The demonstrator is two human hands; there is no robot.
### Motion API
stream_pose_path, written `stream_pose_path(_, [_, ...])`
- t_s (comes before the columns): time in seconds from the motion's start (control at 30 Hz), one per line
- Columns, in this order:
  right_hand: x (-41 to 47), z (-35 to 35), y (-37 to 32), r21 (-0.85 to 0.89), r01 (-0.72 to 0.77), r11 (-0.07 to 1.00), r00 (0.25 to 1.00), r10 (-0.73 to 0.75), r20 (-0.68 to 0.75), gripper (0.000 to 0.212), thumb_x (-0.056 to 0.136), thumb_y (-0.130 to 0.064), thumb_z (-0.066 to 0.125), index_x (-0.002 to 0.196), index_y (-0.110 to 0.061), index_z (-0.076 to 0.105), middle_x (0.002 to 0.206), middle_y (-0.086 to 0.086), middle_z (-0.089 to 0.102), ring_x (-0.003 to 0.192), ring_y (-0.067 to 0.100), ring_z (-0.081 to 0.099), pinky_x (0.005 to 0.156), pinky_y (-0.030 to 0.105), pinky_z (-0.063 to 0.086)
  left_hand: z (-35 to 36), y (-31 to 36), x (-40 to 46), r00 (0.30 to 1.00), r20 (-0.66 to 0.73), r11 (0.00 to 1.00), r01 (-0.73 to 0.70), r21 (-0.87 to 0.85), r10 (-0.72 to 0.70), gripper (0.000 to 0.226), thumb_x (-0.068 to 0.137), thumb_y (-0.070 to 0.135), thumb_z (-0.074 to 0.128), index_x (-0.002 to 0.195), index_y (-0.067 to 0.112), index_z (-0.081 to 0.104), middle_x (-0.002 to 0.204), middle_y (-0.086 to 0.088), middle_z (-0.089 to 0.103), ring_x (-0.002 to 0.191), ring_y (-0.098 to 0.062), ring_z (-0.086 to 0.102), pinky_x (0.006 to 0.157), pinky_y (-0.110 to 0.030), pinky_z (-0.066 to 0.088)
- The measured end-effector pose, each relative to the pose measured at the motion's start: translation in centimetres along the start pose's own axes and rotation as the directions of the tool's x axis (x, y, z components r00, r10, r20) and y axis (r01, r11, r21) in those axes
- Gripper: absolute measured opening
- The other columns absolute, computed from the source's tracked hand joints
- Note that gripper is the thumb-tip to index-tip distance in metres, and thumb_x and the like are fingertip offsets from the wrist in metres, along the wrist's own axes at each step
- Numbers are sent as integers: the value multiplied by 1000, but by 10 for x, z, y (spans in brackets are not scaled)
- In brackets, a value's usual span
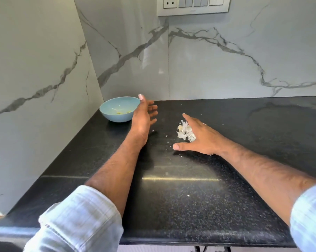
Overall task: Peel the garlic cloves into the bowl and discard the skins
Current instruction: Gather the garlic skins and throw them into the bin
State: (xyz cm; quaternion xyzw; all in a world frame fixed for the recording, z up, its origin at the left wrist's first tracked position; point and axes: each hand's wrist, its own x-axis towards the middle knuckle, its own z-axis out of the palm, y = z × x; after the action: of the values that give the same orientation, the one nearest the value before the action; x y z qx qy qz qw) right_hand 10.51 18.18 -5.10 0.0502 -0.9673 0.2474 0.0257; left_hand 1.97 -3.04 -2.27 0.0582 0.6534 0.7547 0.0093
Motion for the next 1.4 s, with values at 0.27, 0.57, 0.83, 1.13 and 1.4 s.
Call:
stream_pose_path(0.27, [43,20,-10,-276,188,943,976,-211,-56,75,83,-93,36,139,-46,53,127,-4,43,127,23,38,114,51,38,-8,2,2,997,-76,995,-27,97,34,69,107,72,24,122,21,68,117,-4,75,110,-23,71,94,-52,62])
stream_pose_path(0.57, [43,16,-17,-426,194,884,954,-271,-128,34,107,-46,44,98,-20,63,92,-7,52,90,27,61,70,37,46,2,-6,-13,998,57,979,-34,203,23,70,107,71,27,122,17,70,117,-7,76,103,-21,72,90,-46,60])
stream_pose_path(0.83, [31,7,-24,-527,64,847,975,-165,-147,32,104,-37,48,78,-19,53,66,-1,44,67,29,54,61,37,48,3,-11,-13,993,110,958,-65,279,35,71,108,70,30,118,14,73,113,-10,79,92,-17,70,95,-46,58])
stream_pose_path(1.13, [14,-23,-1,368,-148,918,893,284,-350,47,101,-27,51,56,-16,46,48,-2,43,42,20,39,45,27,27,37,-1,-32,990,140,973,-59,223,28,70,107,69,33,117,14,74,115,-7,78,102,-18,72,99,-44,60])
stream_pose_path(1.4, [-45,-58,33,992,-14,128,790,609,-67,42,95,-16,49,56,-24,36,55,-2,27,43,14,18,50,21,10,141,12,-82,973,218,997,70,31,-75,63,111,62,33,111,11,70,110,-5,75,115,-26,73,109,-48,55])
